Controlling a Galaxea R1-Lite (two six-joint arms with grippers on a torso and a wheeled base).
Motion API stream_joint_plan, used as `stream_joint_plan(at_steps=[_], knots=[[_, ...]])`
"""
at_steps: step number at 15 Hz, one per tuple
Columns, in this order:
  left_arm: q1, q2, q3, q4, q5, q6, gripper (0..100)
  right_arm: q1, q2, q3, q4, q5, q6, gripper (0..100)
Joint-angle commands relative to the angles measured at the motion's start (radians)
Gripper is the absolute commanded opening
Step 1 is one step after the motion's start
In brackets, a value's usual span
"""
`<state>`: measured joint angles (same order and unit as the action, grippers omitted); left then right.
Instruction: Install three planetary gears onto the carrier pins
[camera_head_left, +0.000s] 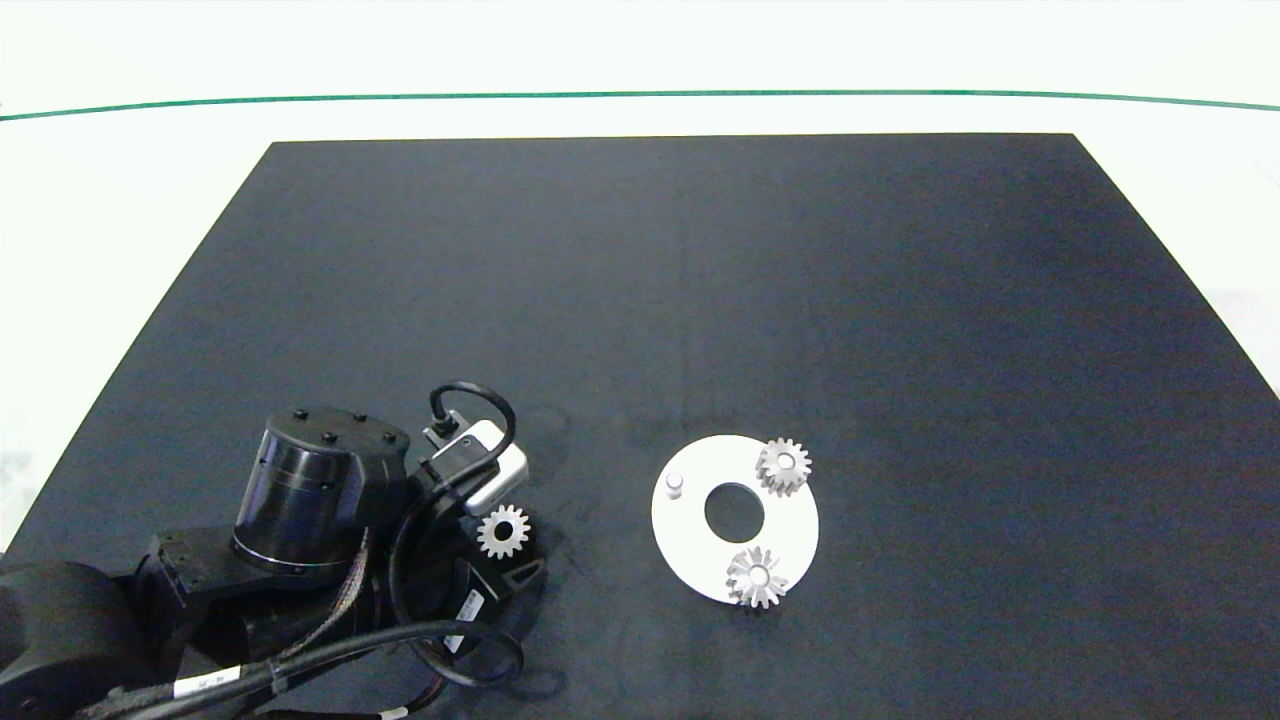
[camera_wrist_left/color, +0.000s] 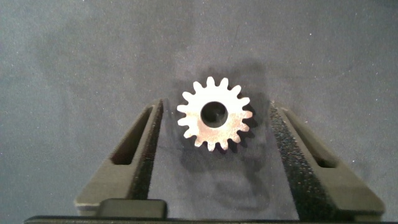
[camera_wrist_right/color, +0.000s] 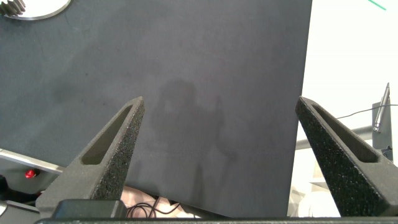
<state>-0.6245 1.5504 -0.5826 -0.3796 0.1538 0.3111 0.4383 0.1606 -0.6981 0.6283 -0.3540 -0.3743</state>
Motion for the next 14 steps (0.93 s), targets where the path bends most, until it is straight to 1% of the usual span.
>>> stream_joint_plan(at_steps=[1, 3, 8, 14], knots=[[0.000, 0.003, 0.003, -0.013, 0.001, 0.002, 61, 0.000, 0.002, 0.000, 0.004, -0.002, -0.003, 100], [0.000, 0.013, 0.003, -0.025, 0.001, 0.002, 57, 0.000, 0.002, 0.000, 0.004, -0.002, -0.002, 100], [0.000, 0.019, 0.003, -0.025, 0.001, 0.003, 48, 0.002, 0.002, 0.000, 0.004, 0.000, -0.003, 100], [0.002, 0.019, 0.001, -0.027, 0.001, 0.003, 34, 0.002, 0.003, 0.000, 0.004, 0.000, -0.003, 100]])
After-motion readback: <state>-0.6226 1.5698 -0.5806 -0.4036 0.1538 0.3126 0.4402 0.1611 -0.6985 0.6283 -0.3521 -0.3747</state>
